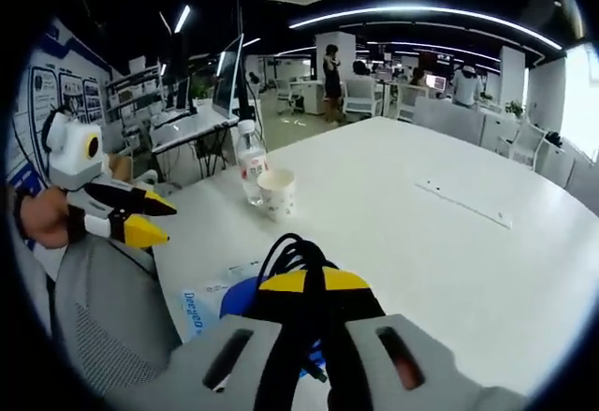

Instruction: Arrange the tabletop items into an orderly group along one side of the table until the central work area is clear of visible clutter.

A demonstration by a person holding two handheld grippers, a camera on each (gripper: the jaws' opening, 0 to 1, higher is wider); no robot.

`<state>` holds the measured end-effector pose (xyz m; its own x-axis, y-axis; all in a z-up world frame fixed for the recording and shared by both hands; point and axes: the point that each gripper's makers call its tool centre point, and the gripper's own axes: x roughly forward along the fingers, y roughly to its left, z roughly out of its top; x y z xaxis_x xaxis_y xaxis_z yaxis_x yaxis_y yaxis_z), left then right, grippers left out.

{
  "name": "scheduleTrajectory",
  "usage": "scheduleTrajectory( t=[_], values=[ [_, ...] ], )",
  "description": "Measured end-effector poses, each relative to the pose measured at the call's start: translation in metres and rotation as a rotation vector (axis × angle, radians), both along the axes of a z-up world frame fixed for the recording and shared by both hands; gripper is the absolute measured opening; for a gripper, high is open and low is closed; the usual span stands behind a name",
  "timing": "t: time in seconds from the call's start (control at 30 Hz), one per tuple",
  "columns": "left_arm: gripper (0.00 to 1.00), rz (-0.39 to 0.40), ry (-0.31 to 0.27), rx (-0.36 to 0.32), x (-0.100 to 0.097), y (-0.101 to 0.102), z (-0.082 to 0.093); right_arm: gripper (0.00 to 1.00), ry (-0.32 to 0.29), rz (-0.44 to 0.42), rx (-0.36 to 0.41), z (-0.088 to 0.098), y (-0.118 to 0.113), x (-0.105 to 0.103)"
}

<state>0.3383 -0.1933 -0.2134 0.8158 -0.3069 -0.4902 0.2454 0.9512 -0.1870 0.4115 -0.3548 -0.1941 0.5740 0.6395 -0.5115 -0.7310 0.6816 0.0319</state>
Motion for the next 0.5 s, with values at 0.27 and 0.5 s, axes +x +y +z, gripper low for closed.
scheduleTrajectory(
  t=[0.27, 0.5],
  values=[
    [0.38, 0.007, 0.007, -0.004, -0.002, 0.001, -0.003, 0.0, 0.006, -0.074, 0.004, 0.001, -0.032, 0.001],
    [0.38, 0.004, 0.007, -0.004, -0.001, 0.002, -0.002, 0.0, 0.029, -0.138, -0.015, -0.009, -0.064, -0.001]
  ],
)
